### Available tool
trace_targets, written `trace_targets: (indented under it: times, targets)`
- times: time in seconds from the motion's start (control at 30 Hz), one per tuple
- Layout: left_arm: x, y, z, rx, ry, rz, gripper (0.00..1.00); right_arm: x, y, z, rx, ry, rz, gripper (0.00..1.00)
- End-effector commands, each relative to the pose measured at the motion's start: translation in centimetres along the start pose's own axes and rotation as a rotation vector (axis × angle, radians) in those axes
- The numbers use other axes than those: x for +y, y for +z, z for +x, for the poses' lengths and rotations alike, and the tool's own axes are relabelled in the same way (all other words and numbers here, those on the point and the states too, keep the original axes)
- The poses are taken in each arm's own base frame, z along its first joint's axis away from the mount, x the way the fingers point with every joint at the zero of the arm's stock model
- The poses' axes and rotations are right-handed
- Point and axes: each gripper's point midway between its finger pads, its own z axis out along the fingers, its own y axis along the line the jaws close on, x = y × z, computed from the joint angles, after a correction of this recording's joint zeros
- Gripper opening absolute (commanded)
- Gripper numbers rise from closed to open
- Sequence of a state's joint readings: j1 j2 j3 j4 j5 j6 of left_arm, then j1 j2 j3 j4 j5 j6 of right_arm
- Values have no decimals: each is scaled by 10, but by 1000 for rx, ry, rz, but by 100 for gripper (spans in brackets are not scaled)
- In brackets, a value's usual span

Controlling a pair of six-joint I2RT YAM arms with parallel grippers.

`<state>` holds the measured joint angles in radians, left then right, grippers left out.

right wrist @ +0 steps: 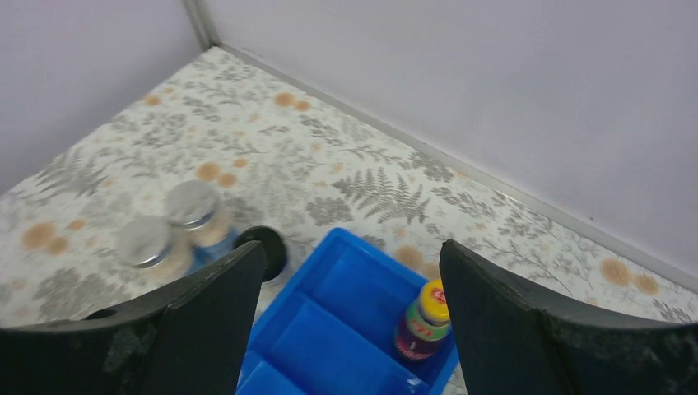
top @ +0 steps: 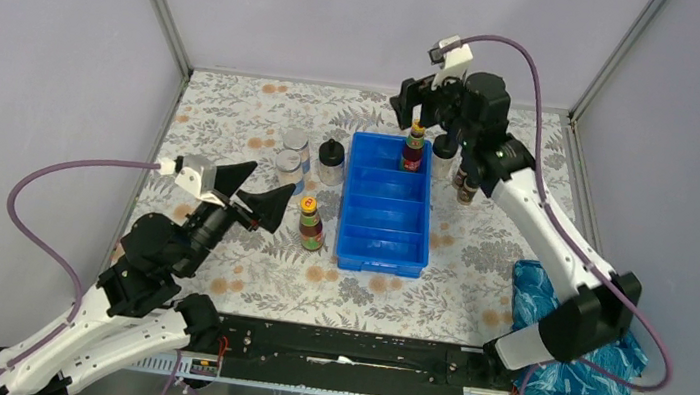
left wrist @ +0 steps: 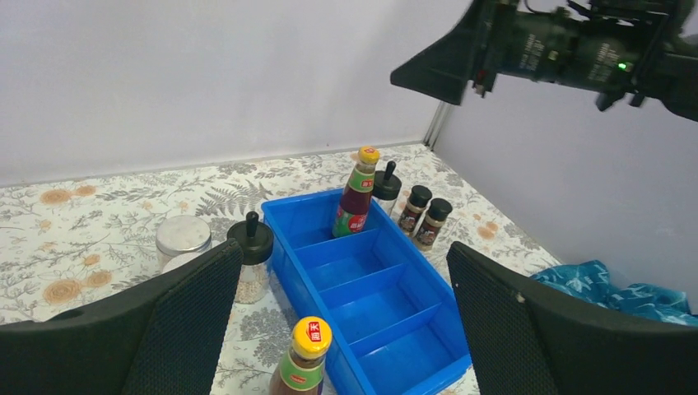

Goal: Organize the condiment bottles
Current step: Pick up the bottle from the center of the board.

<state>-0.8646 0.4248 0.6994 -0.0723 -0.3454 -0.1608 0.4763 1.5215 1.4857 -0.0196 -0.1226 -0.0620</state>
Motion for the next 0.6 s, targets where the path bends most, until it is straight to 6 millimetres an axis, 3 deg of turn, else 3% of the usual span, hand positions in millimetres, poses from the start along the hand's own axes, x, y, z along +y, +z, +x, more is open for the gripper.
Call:
trace_targets:
  times: [0.0,0.3,0.43,0.57]
  targets:
    - [-5,-12,-14,-4,-41,32,98,53,-40,3,22,-65,-120,85]
    - [-5,-22,-14,28,-32,43,98,133,-118,51,39,-56,-333,84]
    - [-4,-28,-12,44,-11,54,98,166,-138,76,66,-78,-440,83]
    - [-5,-35,-8,76,26,79,98,190,-142,103,125,-117,-511,83]
